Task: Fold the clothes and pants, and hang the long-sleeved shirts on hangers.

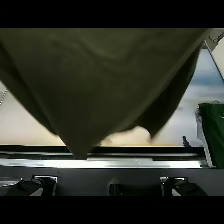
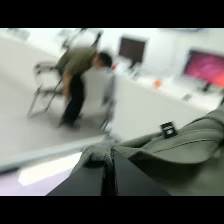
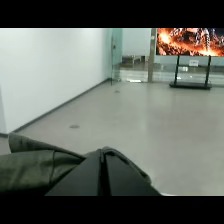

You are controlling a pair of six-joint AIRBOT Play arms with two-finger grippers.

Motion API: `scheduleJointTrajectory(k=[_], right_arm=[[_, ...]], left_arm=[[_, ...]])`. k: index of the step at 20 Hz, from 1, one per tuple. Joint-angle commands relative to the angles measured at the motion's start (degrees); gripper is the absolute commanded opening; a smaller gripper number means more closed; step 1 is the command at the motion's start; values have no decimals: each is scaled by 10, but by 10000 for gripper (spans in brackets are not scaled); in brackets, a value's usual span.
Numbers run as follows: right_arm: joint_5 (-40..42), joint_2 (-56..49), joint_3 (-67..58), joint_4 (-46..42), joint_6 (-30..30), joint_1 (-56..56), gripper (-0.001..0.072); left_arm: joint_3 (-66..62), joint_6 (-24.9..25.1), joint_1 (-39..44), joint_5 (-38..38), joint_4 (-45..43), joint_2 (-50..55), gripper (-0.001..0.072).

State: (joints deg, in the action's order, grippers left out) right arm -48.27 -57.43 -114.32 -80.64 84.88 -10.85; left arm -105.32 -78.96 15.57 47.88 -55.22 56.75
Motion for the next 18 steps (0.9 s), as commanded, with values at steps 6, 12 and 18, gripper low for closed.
scheduleJointTrajectory(k=[6, 12, 18], right_arm=[[15, -372, -2, 28, 233, 0, 36], [-210, -521, -2, 135, 241, 1, 40], [-535, -513, 22, 157, 123, 124, 627]], left_arm=[[251, -189, -20, 111, -194, 165, 22], [299, -205, -58, 111, -74, 264, 23], [288, -184, -136, 157, -71, 264, 23]])
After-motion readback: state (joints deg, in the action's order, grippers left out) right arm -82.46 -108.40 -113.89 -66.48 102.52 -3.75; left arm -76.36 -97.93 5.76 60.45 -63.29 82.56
